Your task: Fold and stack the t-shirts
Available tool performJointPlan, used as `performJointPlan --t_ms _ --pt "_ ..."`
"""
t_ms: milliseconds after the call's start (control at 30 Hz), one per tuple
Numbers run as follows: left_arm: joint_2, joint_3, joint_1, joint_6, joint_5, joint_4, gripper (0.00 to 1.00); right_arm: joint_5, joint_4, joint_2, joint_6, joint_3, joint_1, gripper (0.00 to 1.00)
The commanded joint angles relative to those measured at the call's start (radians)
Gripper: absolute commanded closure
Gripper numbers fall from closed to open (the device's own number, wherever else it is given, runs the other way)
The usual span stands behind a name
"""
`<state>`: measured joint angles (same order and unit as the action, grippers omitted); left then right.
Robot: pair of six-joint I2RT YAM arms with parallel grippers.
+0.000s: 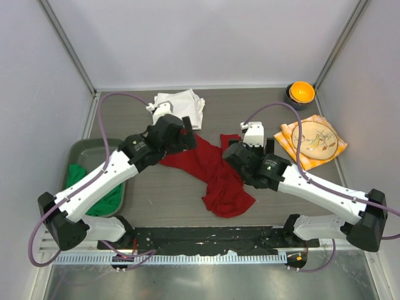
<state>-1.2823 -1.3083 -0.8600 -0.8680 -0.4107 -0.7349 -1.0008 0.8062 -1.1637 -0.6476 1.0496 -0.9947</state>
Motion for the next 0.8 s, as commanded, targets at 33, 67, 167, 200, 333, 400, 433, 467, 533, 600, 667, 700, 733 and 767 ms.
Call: performJointPlan --t_ms 33,67,167,200,333,400,433,467,533,600,667,700,733,767 --pt "-0.061 0.023 0.172 0.110 0.068 0.002 0.00 0.180 -0.246 -0.071 0.074 -0.033 0.096 0.00" --pt "-0.081 0.011 0.186 0.122 0.069 0.008 0.00 0.230 -0.266 -0.086 0.081 -0.036 0.126 0.00" --pt "-0.197 -0.049 0.214 0.171 0.091 0.023 0.00 0.310 -0.320 -0.139 0.115 -0.019 0.157 0.01" --pt "-0.228 -0.066 0.217 0.179 0.098 0.037 0.01 0.323 -0.332 -0.148 0.124 -0.013 0.159 0.01" --pt "-0.397 -0.199 0.233 0.211 0.079 0.026 0.05 0.344 -0.346 -0.182 0.146 0.010 0.160 0.01" --pt "-0.466 -0.229 0.243 0.207 0.085 0.043 0.09 0.350 -0.354 -0.168 0.158 -0.002 0.162 0.01" --pt "-0.483 -0.252 0.252 0.207 0.087 0.073 0.11 0.349 -0.363 -0.162 0.160 -0.010 0.162 0.01" --pt "-0.503 -0.268 0.259 0.205 0.090 0.077 0.13 0.347 -0.366 -0.154 0.164 -0.025 0.160 0.01" --pt "-0.577 -0.333 0.272 0.204 0.092 0.071 0.18 0.335 -0.368 -0.136 0.174 -0.039 0.165 0.01" --pt "-0.656 -0.382 0.282 0.207 0.084 0.036 0.22 0.334 -0.369 -0.119 0.181 -0.056 0.169 0.01" --pt "-0.707 -0.445 0.291 0.210 0.088 0.006 0.24 0.338 -0.368 -0.108 0.183 -0.072 0.174 0.01" --pt "-0.753 -0.465 0.294 0.216 0.087 0.000 0.25 0.337 -0.369 -0.093 0.183 -0.077 0.177 0.01" --pt "-0.775 -0.503 0.297 0.219 0.079 -0.007 0.25 0.338 -0.368 -0.088 0.180 -0.082 0.182 0.01" --pt "-0.798 -0.525 0.300 0.221 0.078 -0.030 0.26 0.341 -0.368 -0.083 0.180 -0.088 0.185 0.01"
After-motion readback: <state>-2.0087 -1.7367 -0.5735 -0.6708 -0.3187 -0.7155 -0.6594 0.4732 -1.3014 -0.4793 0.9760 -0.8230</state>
